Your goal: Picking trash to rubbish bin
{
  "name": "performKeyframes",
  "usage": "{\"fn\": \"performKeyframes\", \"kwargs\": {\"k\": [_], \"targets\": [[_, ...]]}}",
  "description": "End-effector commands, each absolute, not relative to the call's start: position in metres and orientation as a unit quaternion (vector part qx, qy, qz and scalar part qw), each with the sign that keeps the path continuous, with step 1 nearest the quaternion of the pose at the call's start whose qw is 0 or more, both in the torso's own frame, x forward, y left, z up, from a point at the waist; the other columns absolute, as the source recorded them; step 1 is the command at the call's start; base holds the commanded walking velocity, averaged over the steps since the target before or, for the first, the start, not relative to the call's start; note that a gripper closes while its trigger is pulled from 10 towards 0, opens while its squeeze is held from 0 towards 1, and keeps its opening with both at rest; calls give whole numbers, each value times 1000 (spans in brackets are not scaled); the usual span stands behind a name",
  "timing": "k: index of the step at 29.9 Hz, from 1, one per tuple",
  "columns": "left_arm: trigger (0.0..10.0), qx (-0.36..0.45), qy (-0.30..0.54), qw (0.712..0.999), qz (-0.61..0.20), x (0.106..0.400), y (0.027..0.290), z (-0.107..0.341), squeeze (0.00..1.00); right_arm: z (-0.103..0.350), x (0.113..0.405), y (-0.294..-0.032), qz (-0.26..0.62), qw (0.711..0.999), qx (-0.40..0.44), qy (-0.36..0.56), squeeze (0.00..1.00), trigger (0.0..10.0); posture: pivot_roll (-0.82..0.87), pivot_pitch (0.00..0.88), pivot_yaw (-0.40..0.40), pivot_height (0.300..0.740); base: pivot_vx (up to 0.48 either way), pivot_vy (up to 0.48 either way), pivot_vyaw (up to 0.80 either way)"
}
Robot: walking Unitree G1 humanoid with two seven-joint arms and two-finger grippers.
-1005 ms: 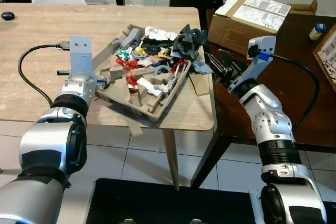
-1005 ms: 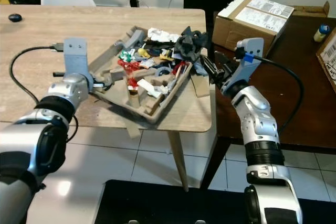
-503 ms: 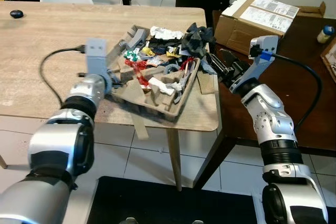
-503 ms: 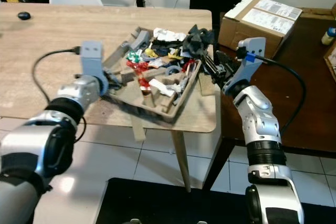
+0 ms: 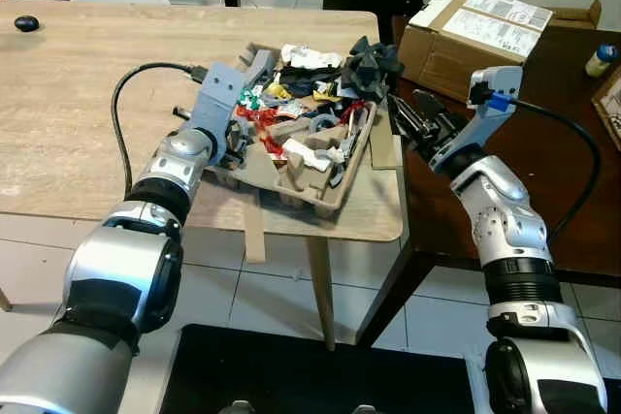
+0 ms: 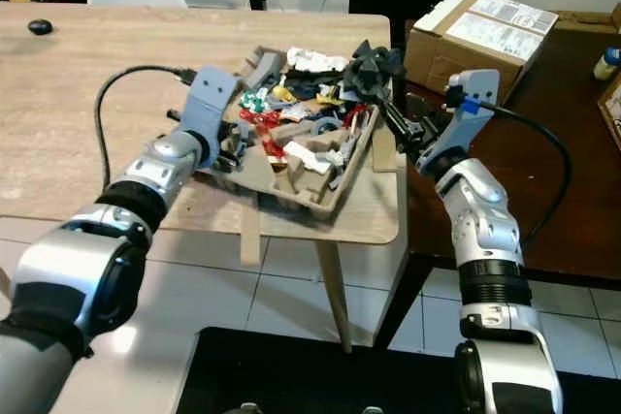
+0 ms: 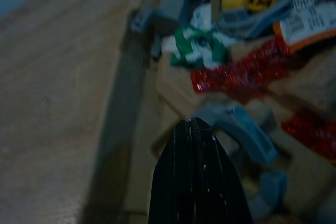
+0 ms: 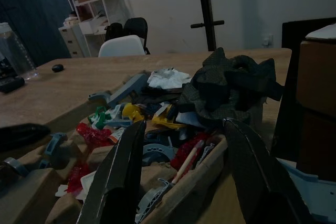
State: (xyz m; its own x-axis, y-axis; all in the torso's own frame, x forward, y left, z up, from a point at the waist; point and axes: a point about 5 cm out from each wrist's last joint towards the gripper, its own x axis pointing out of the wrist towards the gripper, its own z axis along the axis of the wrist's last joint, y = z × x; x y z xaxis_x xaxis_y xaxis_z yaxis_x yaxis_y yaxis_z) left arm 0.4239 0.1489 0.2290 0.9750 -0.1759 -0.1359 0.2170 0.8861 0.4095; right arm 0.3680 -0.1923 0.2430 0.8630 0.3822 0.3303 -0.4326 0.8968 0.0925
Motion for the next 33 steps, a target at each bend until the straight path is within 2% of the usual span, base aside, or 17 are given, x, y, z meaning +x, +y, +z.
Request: {"fn": "performKeyframes", "kwargs": {"k": [1, 7, 12, 13, 16, 22, 29, 30, 31, 32, 33], "targets": [[10000, 237, 32, 967, -91, 425, 155, 238, 0, 242, 369, -192, 212, 962, 86, -151, 0, 10000, 97, 202, 50, 740, 0, 0, 0], [10000, 213, -30, 975, -60, 426, 163, 262, 0, 244, 369, -194, 211, 962, 88, -153, 0, 10000, 97, 209, 48, 740, 0, 0, 0], [10000, 203, -24, 977, -60, 426, 166, 261, 0, 244, 370, -194, 211, 961, 88, -153, 0, 10000, 97, 210, 48, 740, 0, 0, 0], [10000, 180, -13, 981, -65, 426, 168, 258, 1000, 244, 369, -194, 211, 961, 89, -154, 0, 10000, 95, 212, 49, 740, 0, 0, 0], [10000, 133, 10, 988, -79, 426, 168, 250, 1000, 243, 368, -193, 214, 961, 88, -153, 0, 10000, 91, 212, 50, 740, 0, 0, 0], [10000, 123, 27, 988, -87, 425, 164, 242, 1000, 242, 367, -191, 219, 960, 87, -151, 0, 10000, 89, 211, 53, 740, 0, 0, 0], [10000, 98, 36, 990, -98, 426, 147, 237, 1000, 240, 366, -192, 219, 960, 87, -149, 0, 10000, 79, 206, 45, 740, 0, 0, 0], [10000, 106, 46, 988, -99, 426, 144, 235, 694, 240, 366, -192, 219, 960, 86, -149, 0, 10000, 76, 203, 44, 740, 0, 0, 0], [10000, 114, 57, 987, -102, 425, 141, 232, 471, 240, 366, -192, 219, 960, 86, -149, 0, 10000, 76, 203, 44, 740, 0, 0, 0], [10000, 114, 57, 987, -102, 425, 141, 232, 471, 240, 366, -192, 219, 960, 86, -149, 0, 10000, 76, 203, 44, 740, 0, 0, 0], [10000, 121, 67, 985, -103, 425, 140, 229, 0, 240, 366, -192, 219, 960, 86, -149, 0, 10000, 76, 200, 42, 740, 0, 0, 0]]}}
